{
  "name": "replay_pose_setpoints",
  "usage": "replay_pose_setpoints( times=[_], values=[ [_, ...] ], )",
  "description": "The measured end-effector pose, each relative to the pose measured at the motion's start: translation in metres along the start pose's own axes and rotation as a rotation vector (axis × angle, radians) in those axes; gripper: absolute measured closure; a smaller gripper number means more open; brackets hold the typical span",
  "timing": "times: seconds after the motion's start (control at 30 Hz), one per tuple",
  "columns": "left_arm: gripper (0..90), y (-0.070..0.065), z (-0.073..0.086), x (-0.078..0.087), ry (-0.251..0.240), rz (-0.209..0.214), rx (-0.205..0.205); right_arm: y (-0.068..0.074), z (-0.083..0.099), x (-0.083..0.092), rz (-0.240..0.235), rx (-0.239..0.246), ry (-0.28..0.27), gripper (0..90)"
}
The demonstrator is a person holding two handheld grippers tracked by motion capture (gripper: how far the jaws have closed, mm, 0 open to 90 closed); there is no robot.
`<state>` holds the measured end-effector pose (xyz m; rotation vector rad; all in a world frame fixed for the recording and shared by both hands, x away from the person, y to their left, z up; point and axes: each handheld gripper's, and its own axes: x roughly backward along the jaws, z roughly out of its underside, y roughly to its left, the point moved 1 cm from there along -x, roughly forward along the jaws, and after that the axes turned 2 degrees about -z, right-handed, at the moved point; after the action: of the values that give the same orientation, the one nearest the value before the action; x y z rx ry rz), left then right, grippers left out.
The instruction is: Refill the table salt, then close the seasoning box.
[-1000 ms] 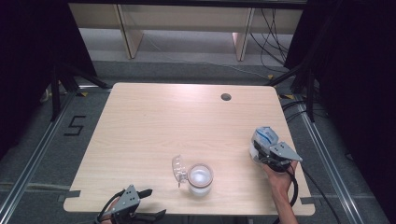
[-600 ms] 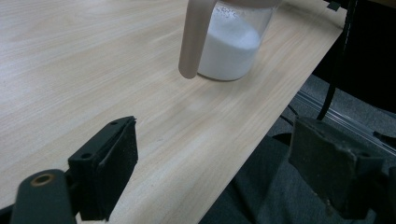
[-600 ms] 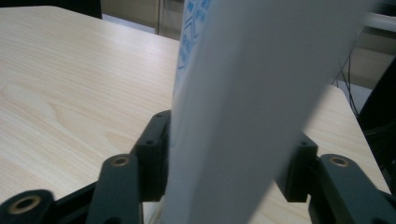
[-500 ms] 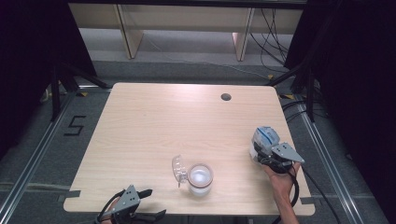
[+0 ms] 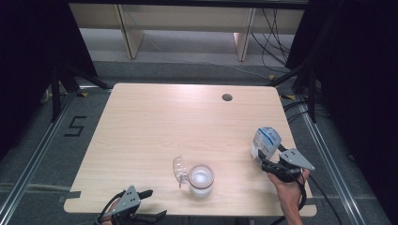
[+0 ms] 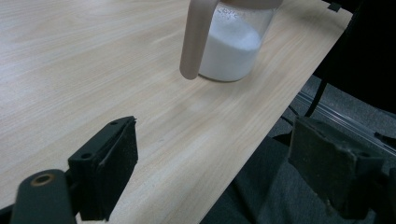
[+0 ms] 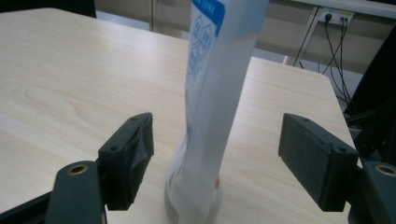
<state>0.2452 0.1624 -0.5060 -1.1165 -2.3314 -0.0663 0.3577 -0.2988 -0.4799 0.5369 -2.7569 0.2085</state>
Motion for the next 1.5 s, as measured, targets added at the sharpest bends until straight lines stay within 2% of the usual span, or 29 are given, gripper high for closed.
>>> replay_pose_setpoints(
  times=[0.07, 0.1, 0.17, 0.2, 0.3, 0.33, 0.4, 0.43, 0.5, 0.53, 0.63, 0.7, 0.73, 0.77, 0.8, 0.9, 0.97, 1.03, 1.13, 1.17, 1.23, 1.27, 1.3, 1.33, 1.37, 1.4, 1.43, 1.47, 1.5],
  values=[
    [15.1, 0.0, 0.0, 0.0, -0.001, -0.003, 0.001, 0.001, 0.001, 0.005, 0.012, 0.024, 0.003, 27.3],
    [15.1, 0.0, 0.0, 0.0, -0.002, -0.003, 0.006, 0.003, 0.001, 0.009, -0.022, -0.008, 0.017, 27.1],
    [15.1, 0.002, -0.001, 0.0, 0.005, 0.0, -0.024, 0.005, 0.002, 0.014, -0.005, -0.009, 0.012, 26.7],
    [15.1, 0.003, -0.001, 0.0, 0.003, -0.003, -0.025, 0.009, 0.002, 0.018, 0.002, -0.043, 0.028, 26.5],
    [15.1, 0.002, -0.001, 0.0, 0.001, -0.004, -0.011, 0.013, 0.005, 0.025, 0.001, -0.038, 0.041, 26.1],
    [15.1, 0.001, -0.001, 0.0, -0.001, -0.006, 0.007, 0.013, 0.006, 0.027, -0.003, -0.015, 0.041, 25.1],
    [15.1, 0.001, -0.002, 0.0, 0.006, -0.02, 0.004, 0.016, 0.009, 0.032, -0.015, -0.017, 0.046, 24.8],
    [15.1, 0.001, -0.002, -0.001, -0.008, -0.013, 0.016, 0.018, 0.009, 0.035, -0.015, -0.023, 0.063, 24.3],
    [15.1, 0.003, -0.004, 0.0, -0.006, -0.018, 0.005, 0.022, 0.011, 0.04, -0.023, -0.02, 0.07, 23.9],
    [15.1, 0.004, -0.004, 0.0, -0.002, -0.028, 0.016, 0.024, 0.013, 0.043, -0.024, -0.026, 0.076, 23.5],
    [15.2, 0.005, -0.005, -0.003, -0.023, -0.02, 0.048, 0.027, 0.017, 0.048, -0.038, -0.025, 0.091, 22.9],
    [15.4, 0.006, -0.007, -0.002, -0.015, -0.027, 0.047, 0.028, 0.02, 0.052, -0.035, -0.033, 0.099, 22.3],
    [15.6, 0.006, -0.007, -0.004, -0.03, -0.025, 0.053, 0.028, 0.021, 0.053, -0.036, -0.022, 0.099, 22.3],
    [16.0, 0.006, -0.008, -0.004, -0.026, -0.026, 0.052, 0.029, 0.022, 0.054, -0.044, -0.031, 0.108, 22.2],
    [16.1, 0.007, -0.009, -0.004, -0.026, -0.025, 0.038, 0.03, 0.022, 0.056, -0.039, -0.023, 0.112, 22.0],
    [16.4, 0.006, -0.013, -0.003, -0.025, -0.045, 0.041, 0.035, 0.022, 0.06, -0.042, -0.006, 0.129, 21.7],
    [16.6, 0.007, -0.017, -0.004, -0.039, -0.039, 0.051, 0.038, 0.023, 0.061, -0.041, 0.01, 0.131, 21.3],
    [16.7, 0.007, -0.02, -0.002, -0.039, -0.05, 0.038, 0.041, 0.023, 0.063, -0.053, 0.031, 0.139, 21.4],
    [17.5, 0.008, -0.023, -0.002, -0.052, -0.023, 0.077, 0.046, 0.024, 0.066, -0.068, 0.027, 0.146, 20.8],
    [17.8, 0.008, -0.025, -0.001, -0.05, -0.022, 0.079, 0.049, 0.024, 0.067, -0.077, 0.02, 0.149, 20.8],
    [18.5, 0.008, -0.027, -0.002, -0.054, -0.027, 0.082, 0.051, 0.025, 0.069, -0.086, 0.047, 0.157, 20.9],
    [18.7, 0.01, -0.028, -0.001, -0.053, -0.018, 0.06, 0.053, 0.025, 0.07, -0.092, 0.04, 0.163, 20.9],
    [19.0, 0.009, -0.029, -0.002, -0.052, -0.015, 0.074, 0.054, 0.025, 0.07, -0.093, 0.056, 0.156, 20.9],
    [19.4, 0.008, -0.03, -0.003, -0.055, -0.024, 0.092, 0.059, 0.025, 0.072, -0.103, 0.022, 0.173, 20.9],
    [20.0, 0.009, -0.031, -0.002, -0.046, -0.033, 0.08, 0.06, 0.025, 0.073, -0.109, 0.039, 0.174, 20.9],
    [21.0, 0.008, -0.032, -0.004, -0.06, -0.026, 0.09, 0.06, 0.026, 0.072, -0.13, 0.048, 0.17, 20.7],
    [22.1, 0.009, -0.034, -0.004, -0.059, -0.026, 0.082, 0.06, 0.027, 0.073, -0.123, 0.062, 0.168, 20.5],
    [23.4, 0.01, -0.036, -0.005, -0.058, -0.027, 0.062, 0.062, 0.028, 0.074, -0.132, 0.043, 0.186, 20.6],
    [24.8, 0.01, -0.037, -0.005, -0.059, -0.03, 0.063, 0.063, 0.029, 0.074, -0.139, 0.054, 0.186, 20.7]
  ],
)
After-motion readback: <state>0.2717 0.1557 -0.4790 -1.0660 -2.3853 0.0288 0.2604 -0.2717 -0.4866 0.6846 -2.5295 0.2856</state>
